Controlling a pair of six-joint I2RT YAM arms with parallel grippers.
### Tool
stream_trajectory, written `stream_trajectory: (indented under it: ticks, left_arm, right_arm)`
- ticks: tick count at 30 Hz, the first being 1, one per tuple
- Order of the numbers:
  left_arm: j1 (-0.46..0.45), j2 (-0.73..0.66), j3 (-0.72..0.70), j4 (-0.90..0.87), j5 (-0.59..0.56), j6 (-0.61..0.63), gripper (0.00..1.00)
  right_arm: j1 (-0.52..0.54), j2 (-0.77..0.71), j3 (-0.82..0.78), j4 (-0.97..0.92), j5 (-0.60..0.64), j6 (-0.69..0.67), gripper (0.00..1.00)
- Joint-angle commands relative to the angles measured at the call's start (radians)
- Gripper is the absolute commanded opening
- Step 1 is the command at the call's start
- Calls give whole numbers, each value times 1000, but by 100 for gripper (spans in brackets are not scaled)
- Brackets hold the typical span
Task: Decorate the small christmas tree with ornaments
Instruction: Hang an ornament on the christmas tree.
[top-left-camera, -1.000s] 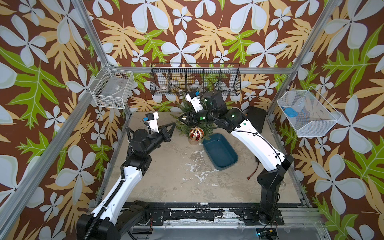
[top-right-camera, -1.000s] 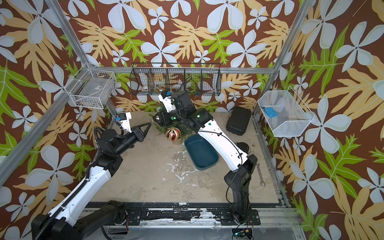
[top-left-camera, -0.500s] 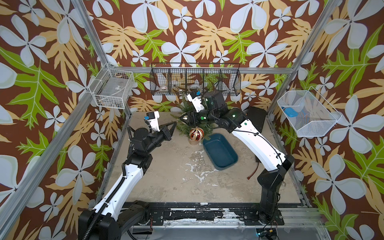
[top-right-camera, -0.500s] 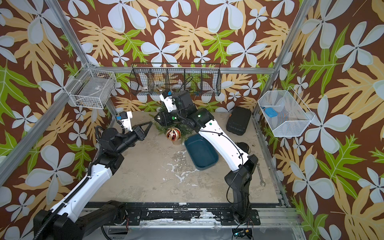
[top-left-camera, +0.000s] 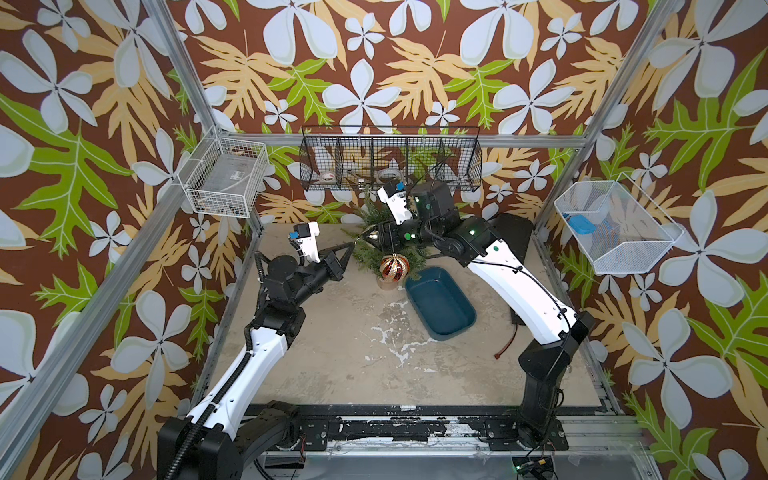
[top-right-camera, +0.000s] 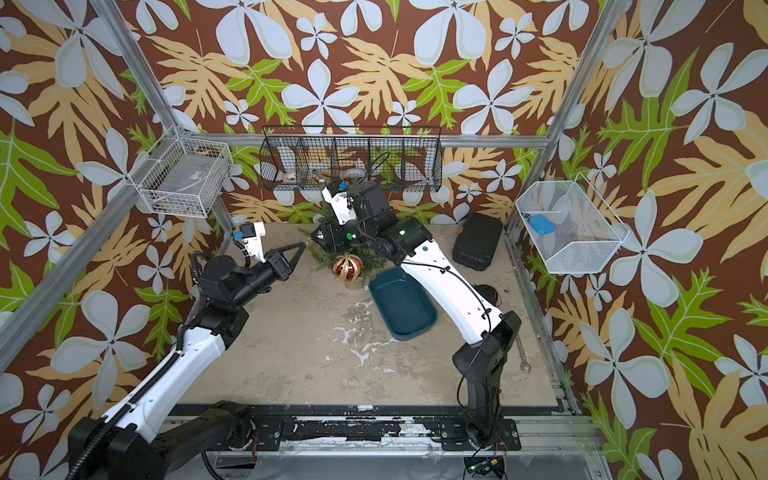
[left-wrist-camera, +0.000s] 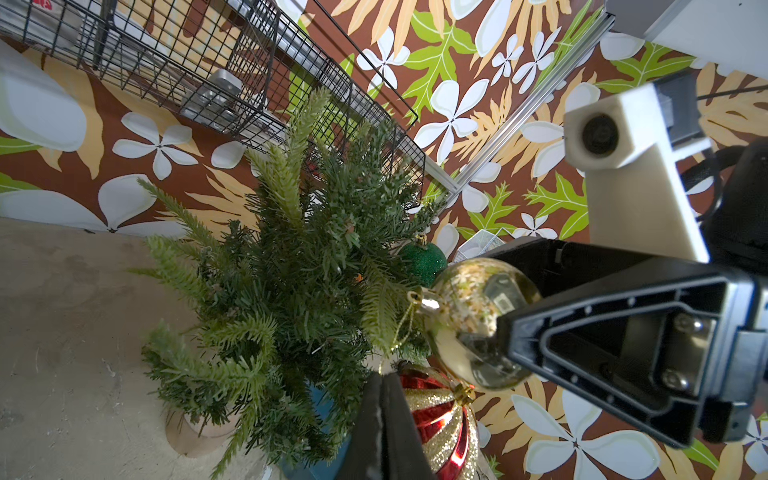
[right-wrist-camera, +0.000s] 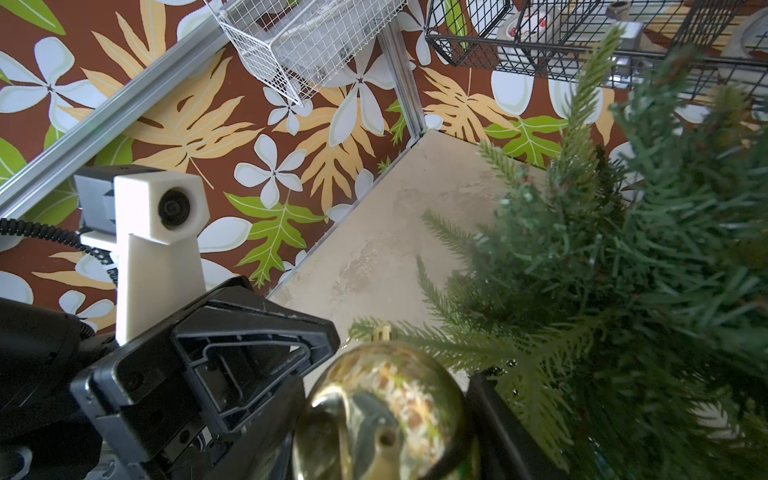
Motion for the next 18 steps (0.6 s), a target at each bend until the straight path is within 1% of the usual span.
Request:
stream_trajectory:
  ticks: [1, 8, 18]
  left_arm:
    - [1, -4, -1, 37, 15, -12, 0]
    - [1, 2, -2, 49, 25, -21, 0]
    - [0, 14, -4, 51, 28, -21, 0]
  right_arm:
    - [-1, -9, -1, 11, -13, -3, 59]
    - [0, -20, -12, 17, -30, 4, 59]
    - [-6, -43, -43, 12, 13, -10, 59]
